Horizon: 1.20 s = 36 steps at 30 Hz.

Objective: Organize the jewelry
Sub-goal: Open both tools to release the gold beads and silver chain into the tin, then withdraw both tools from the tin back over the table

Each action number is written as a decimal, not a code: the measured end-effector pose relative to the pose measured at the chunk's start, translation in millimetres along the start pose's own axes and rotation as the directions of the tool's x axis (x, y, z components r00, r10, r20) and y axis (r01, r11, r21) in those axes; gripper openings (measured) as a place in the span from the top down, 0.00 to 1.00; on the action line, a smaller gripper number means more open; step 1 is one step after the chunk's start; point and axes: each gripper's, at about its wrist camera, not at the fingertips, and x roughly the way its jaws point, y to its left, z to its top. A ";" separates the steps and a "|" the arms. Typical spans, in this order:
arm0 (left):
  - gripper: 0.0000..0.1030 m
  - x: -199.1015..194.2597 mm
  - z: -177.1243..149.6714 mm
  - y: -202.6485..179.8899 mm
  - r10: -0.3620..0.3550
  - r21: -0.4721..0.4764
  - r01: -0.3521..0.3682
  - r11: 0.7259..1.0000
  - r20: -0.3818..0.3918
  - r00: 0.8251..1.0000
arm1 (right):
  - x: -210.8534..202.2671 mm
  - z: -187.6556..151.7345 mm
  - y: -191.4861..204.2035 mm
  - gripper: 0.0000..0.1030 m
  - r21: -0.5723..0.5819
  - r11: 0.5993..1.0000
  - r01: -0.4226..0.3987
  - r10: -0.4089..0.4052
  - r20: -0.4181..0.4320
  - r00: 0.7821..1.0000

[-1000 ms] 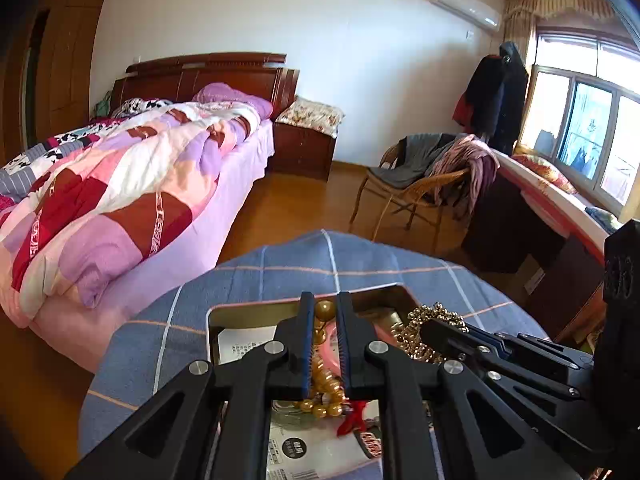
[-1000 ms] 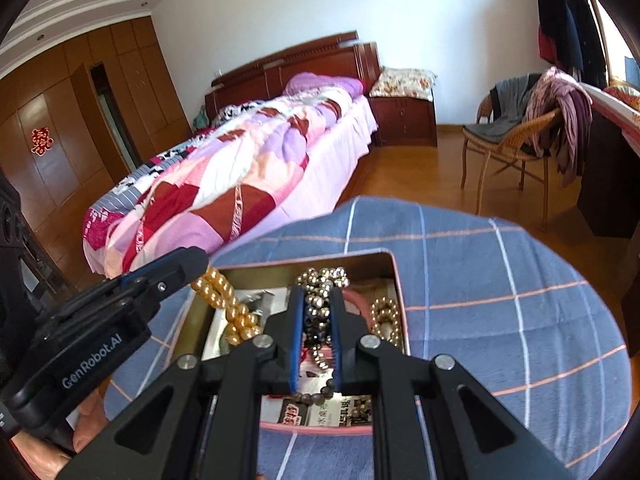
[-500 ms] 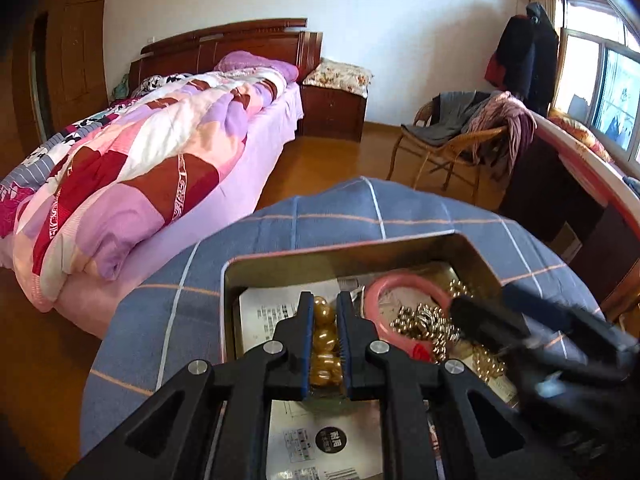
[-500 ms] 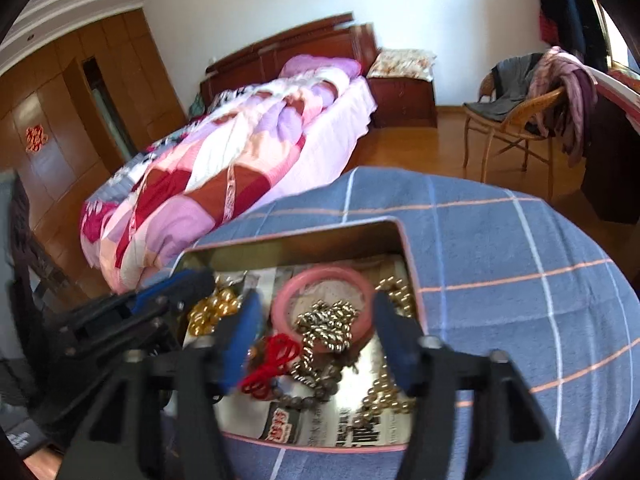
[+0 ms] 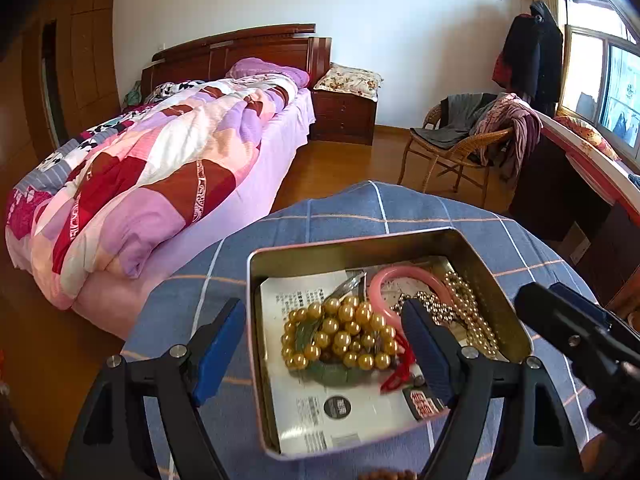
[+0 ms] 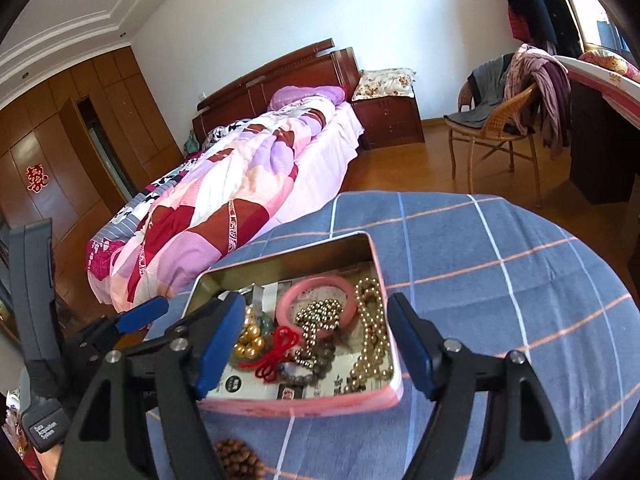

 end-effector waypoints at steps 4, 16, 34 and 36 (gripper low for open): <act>0.22 -10.3 -4.5 1.4 0.010 -0.003 -0.010 1.000 0.000 1.000 | -13.2 -2.2 7.2 0.26 0.000 1.000 -0.006 0.006 0.012 1.000; 0.22 -47.2 -34.9 7.8 0.065 -0.014 -0.065 0.998 -0.001 0.998 | -41.0 -25.0 18.4 0.25 -0.011 1.000 -0.010 0.010 0.006 1.000; 0.22 -85.9 -106.0 41.2 0.133 -0.044 -0.133 0.990 -0.008 0.991 | -60.7 -81.8 34.6 0.25 -0.097 0.995 0.005 -0.015 -0.104 0.994; 0.22 -86.8 -115.4 51.6 0.151 -0.058 -0.152 0.987 -0.021 0.988 | -59.6 -90.5 34.8 0.25 -0.109 0.994 0.004 -0.019 -0.132 0.991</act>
